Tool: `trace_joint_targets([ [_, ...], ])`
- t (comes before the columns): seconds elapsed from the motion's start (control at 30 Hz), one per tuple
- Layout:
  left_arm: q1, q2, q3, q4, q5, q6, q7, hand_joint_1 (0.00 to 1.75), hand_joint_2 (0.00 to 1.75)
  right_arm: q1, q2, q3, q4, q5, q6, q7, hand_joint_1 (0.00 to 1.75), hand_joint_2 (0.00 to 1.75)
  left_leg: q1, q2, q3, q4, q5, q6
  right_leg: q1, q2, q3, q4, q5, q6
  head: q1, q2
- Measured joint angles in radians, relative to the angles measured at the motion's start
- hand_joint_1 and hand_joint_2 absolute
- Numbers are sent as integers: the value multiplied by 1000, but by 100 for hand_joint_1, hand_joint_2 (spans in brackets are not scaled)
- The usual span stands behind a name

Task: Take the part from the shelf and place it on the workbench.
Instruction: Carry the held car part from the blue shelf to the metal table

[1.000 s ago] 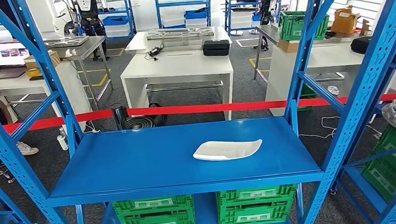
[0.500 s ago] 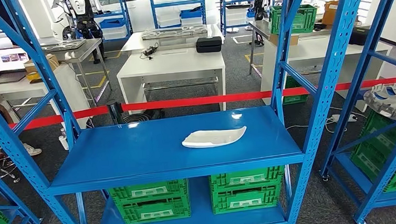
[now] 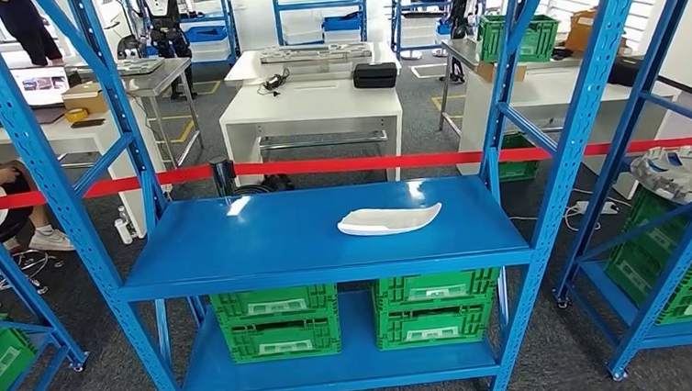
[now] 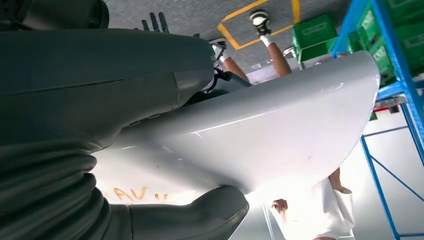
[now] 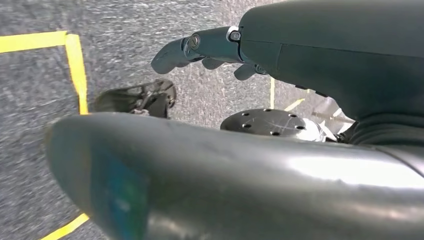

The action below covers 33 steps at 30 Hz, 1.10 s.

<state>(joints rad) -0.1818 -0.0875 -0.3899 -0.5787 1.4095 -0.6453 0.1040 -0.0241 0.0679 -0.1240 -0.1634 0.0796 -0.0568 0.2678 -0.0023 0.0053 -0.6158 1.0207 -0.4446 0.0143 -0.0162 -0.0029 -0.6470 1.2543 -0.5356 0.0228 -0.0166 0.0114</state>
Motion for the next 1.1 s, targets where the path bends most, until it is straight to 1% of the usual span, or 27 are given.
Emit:
trace_joint_targets([
  [0.07,3,3,-1,6,8,1,0,175,175,-2,0,0,0,-4,8,0,0,0,-2,0,-27,13,14,-9,3,1,104,-138,-2,-8,2,0],
  [0.1,4,5,-1,9,12,0,1,175,175,-3,0,0,0,-4,11,0,0,0,-3,0,-34,18,22,-15,5,2,138,-193,-15,-12,1,0],
  [0.13,5,7,-2,12,16,-1,2,175,175,-3,1,0,0,-4,12,0,0,0,-3,1,-38,18,30,-21,8,2,153,-225,-28,-17,0,0],
  [0.17,6,9,-3,15,19,-2,2,175,175,-2,1,0,0,-4,13,0,0,0,-3,1,-39,16,39,-28,10,3,152,-234,-27,-23,-2,0],
  [0.2,7,11,-5,19,20,-3,2,175,175,-1,3,0,0,-4,14,0,0,0,-1,0,-40,15,46,-34,9,1,144,-236,-18,-30,-2,0],
  [0.23,9,13,-7,23,21,-3,3,175,175,-1,4,0,0,-4,15,0,0,0,1,-2,-46,19,37,-40,8,-1,137,-237,-8,-38,-2,0],
  [0.27,10,15,-10,26,22,-3,3,175,175,-2,5,0,0,-4,16,0,0,0,2,-3,-55,38,9,-46,6,-3,127,-239,4,-46,-4,0],
  [0.3,11,18,-12,28,24,-4,2,175,175,-2,6,0,0,-4,17,0,0,0,4,-4,-67,76,-37,-51,5,-5,114,-241,16,-53,-6,0],
  [0.37,10,21,-16,33,31,-9,-3,175,175,-2,7,0,0,0,21,0,0,0,6,-5,-91,191,-136,-58,5,-5,85,-240,40,-58,-11,0],
  [0.4,10,23,-17,35,34,-12,-9,175,175,-2,8,0,0,3,23,0,0,0,6,-5,-94,244,-159,-60,6,-6,70,-239,52,-57,-12,0],
  [0.43,11,24,-17,37,37,-15,-16,175,175,-2,9,0,0,7,24,0,0,0,6,-5,-87,274,-158,-61,6,-6,56,-238,64,-55,-13,0],
  [0.47,11,24,-18,38,38,-17,-24,175,175,-2,9,0,0,11,24,0,0,0,6,-5,-65,273,-136,-61,6,-7,41,-236,75,-53,-14,0],
  [0.5,11,25,-18,39,38,-17,-31,175,175,-3,11,0,0,14,25,0,0,0,7,-5,-26,238,-107,-59,6,-7,27,-234,86,-51,-15,0],
  [0.53,10,25,-18,39,38,-17,-36,175,175,-3,12,1,0,17,25,0,0,0,6,-5,26,175,-90,-55,6,-7,15,-232,95,-47,-16,0],
  [0.6,8,25,-19,38,38,-17,-40,175,175,-4,15,2,0,20,25,0,0,0,3,-7,125,36,-98,-45,7,-7,-1,-228,113,-38,-17,0],
  [0.63,7,25,-21,37,39,-17,-41,175,175,-5,16,2,0,21,25,0,0,0,1,-9,149,-7,-111,-40,7,-7,-4,-229,122,-32,-17,0],
  [0.67,7,25,-22,37,39,-16,-41,175,175,-5,17,3,0,22,25,0,0,0,-3,-9,155,-25,-116,-33,7,-7,-6,-231,131,-26,-17,0],
  [0.73,9,25,-25,37,39,-15,-43,175,175,-5,17,5,0,23,25,0,0,0,-2,-6,140,-30,-101,-17,5,-6,-10,-231,137,-13,-17,0],
  [0.77,10,25,-26,37,40,-15,-44,175,175,-4,18,6,0,24,25,0,0,0,0,-4,131,-31,-91,-8,4,-4,-16,-216,117,-7,-15,0],
  [0.8,10,24,-26,38,41,-15,-46,175,175,-4,18,8,0,24,25,0,0,0,2,-2,121,-33,-79,0,3,-2,-27,-183,75,-1,-13,0],
  [0.87,12,25,-27,40,45,-15,-53,175,175,-5,18,14,0,27,25,0,0,0,1,-1,93,-28,-56,7,2,0,-53,-69,-31,7,-8,0],
  [0.9,13,26,-27,43,48,-17,-56,175,175,-6,18,16,0,28,25,0,0,0,1,-1,76,-24,-44,7,1,0,-62,-8,-62,9,-7,0],
  [0.93,16,27,-27,46,51,-18,-59,175,175,-6,18,18,0,29,25,0,0,0,0,0,58,-18,-34,7,1,0,-60,33,-66,10,-6,0],
  [0.97,19,28,-27,49,54,-19,-61,175,175,-6,18,19,0,30,25,0,0,0,0,0,38,-11,-25,6,1,0,-46,45,-47,10,-5,0],
  [1.0,22,28,-27,52,55,-20,-62,175,175,-6,18,20,0,31,25,0,0,0,0,0,19,-3,-16,4,2,0,-14,23,-19,8,-5,0],
  [1.03,25,29,-27,54,55,-21,-63,175,175,-7,18,20,0,32,25,0,0,0,0,0,2,6,-9,1,2,0,32,-29,0,5,-4,0],
  [1.1,26,29,-27,57,56,-21,-64,175,175,-10,18,20,0,32,25,0,0,0,-3,0,-24,21,4,-8,6,0,127,-163,-11,-6,-3,0],
])
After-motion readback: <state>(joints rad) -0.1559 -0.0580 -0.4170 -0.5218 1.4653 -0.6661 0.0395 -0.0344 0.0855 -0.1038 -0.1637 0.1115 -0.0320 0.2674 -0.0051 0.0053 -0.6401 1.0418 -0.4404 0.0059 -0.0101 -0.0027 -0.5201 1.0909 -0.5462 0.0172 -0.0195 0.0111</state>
